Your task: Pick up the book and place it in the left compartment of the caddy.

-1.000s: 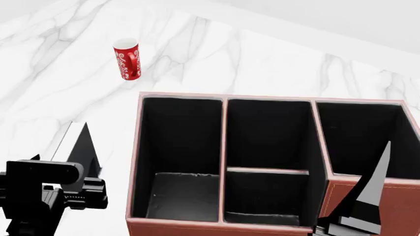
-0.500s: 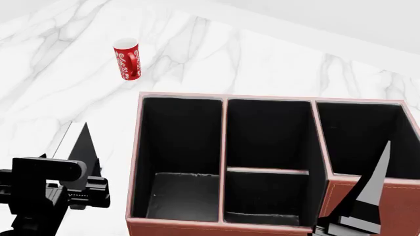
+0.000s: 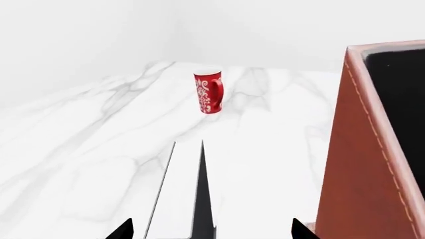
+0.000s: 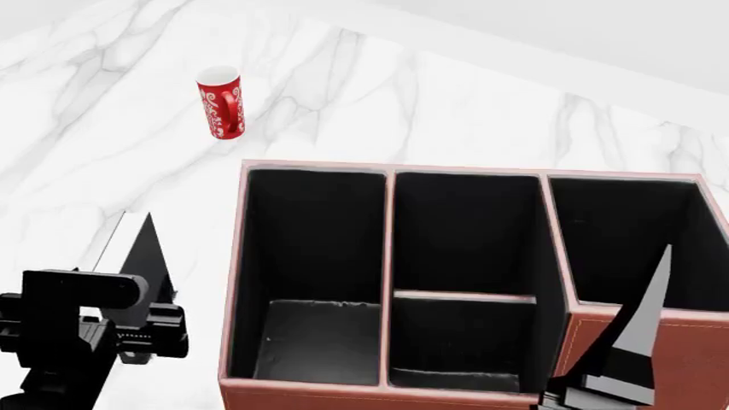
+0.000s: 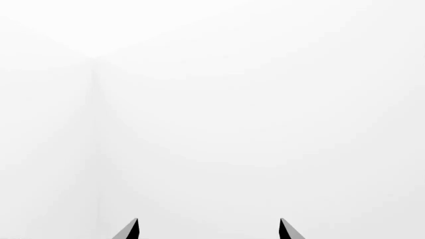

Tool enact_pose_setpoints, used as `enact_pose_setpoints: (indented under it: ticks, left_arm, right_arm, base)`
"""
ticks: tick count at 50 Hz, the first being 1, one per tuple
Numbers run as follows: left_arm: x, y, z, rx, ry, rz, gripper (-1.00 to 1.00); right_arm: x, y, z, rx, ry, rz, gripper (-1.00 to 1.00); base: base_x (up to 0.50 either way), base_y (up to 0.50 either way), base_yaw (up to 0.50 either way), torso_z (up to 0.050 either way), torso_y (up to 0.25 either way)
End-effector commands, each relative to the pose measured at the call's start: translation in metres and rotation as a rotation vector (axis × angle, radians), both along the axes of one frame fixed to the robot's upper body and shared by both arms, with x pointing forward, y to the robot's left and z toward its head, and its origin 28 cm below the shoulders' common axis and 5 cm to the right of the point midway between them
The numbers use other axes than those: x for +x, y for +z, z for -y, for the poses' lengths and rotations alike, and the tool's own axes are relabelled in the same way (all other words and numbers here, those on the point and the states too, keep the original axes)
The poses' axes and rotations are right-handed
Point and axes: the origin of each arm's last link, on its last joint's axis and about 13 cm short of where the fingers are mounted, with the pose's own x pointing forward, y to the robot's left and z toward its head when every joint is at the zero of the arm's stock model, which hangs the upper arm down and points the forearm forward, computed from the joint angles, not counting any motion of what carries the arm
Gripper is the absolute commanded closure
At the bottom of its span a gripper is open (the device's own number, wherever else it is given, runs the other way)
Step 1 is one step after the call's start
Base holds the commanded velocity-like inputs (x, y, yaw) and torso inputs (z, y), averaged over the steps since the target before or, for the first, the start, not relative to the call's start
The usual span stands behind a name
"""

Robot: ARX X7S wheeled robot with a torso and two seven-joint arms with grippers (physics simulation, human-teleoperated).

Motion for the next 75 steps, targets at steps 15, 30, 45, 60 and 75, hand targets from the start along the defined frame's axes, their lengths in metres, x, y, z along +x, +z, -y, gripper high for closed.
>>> enact_pose_setpoints:
  ticks: [15, 30, 45, 60, 75]
  left_arm:
    - [0.008, 0.001, -0.004, -0.091, 0.027, 0.021, -1.0]
    - [0.01, 0.001, -0.006, -0.094, 0.033, 0.019, -1.0]
    - [0.01, 0.001, -0.006, -0.094, 0.033, 0.019, -1.0]
    - [0.01, 0.001, -0.006, -0.094, 0.033, 0.019, -1.0]
    - [0.027, -0.006, -0.01, -0.085, 0.037, 0.002, -1.0]
  right_arm:
    - [0.002, 0.0, 0.001, -0.015, -0.022, 0.008, -1.0]
    - [0.003, 0.0, 0.001, 0.002, -0.03, 0.0, -1.0]
    - [0.003, 0.0, 0.001, 0.002, -0.03, 0.0, -1.0]
    - [0.003, 0.0, 0.001, 0.002, -0.03, 0.0, -1.0]
    - [0.003, 0.0, 0.0, 0.002, -0.018, 0.01, -1.0]
  base:
    - [0.0, 0.0, 0.0, 0.0, 0.0]
    - [0.0, 0.0, 0.0, 0.0, 0.0]
    - [0.0, 0.0, 0.0, 0.0, 0.0]
    - [0.0, 0.0, 0.0, 0.0, 0.0]
    - [0.0, 0.0, 0.0, 0.0, 0.0]
